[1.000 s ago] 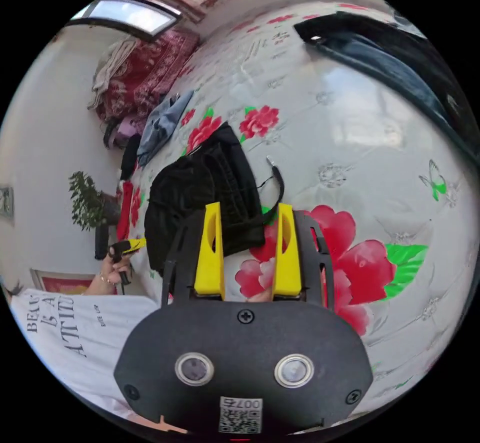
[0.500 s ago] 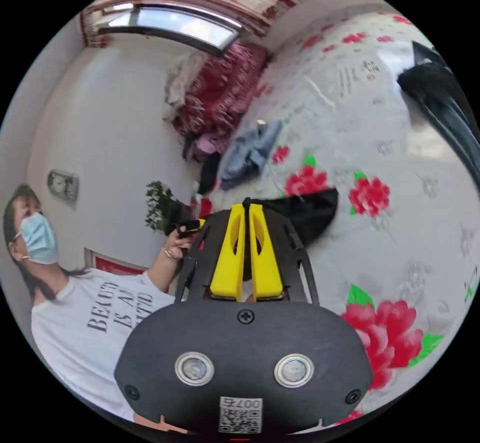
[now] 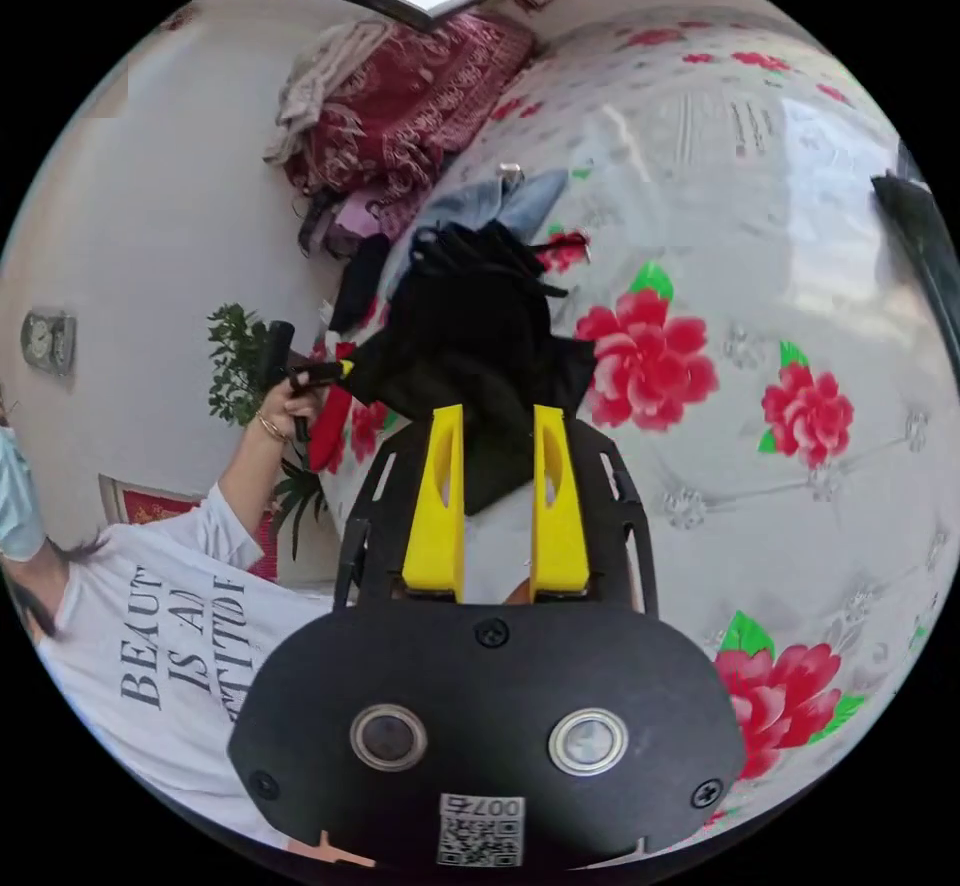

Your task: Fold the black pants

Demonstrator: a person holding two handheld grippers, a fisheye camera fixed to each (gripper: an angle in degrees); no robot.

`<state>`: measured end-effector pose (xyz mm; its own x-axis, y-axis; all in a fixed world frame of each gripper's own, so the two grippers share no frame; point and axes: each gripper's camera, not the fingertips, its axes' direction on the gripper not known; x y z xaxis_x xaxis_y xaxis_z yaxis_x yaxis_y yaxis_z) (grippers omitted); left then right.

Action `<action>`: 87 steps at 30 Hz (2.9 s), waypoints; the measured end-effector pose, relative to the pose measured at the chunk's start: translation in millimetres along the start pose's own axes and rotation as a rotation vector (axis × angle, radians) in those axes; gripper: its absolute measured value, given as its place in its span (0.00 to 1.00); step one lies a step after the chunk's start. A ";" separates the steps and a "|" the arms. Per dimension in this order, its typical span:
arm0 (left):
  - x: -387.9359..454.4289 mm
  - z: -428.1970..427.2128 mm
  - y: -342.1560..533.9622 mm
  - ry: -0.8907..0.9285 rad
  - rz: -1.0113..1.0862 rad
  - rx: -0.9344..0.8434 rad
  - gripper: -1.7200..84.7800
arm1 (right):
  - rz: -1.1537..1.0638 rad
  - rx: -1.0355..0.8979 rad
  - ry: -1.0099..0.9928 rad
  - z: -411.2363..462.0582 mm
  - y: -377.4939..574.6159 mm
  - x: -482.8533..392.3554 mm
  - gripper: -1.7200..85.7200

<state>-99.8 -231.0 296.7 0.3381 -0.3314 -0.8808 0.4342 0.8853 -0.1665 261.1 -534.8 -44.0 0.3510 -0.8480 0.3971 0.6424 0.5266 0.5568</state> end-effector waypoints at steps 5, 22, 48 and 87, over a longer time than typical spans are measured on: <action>-13.3 4.4 -5.4 0.035 -0.012 0.006 0.03 | 0.054 -0.174 0.046 75.3 19.2 2.6 0.09; 31.5 56.9 115.1 0.029 -0.039 -0.298 0.05 | -0.110 -0.346 0.182 3.0 80.2 -36.7 0.06; 41.7 87.2 210.1 -0.083 -0.165 -0.102 0.15 | -0.211 0.085 0.163 55.2 134.8 -126.0 0.03; 10.7 38.3 122.4 0.403 0.000 -0.014 0.03 | 0.259 0.087 -0.456 -78.5 128.3 23.2 0.09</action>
<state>-11.1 -138.7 283.9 -0.0174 -0.1793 -0.9836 0.4218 0.8906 -0.1699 405.1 -491.7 -20.5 0.1462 -0.5877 0.7957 0.5087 0.7346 0.4490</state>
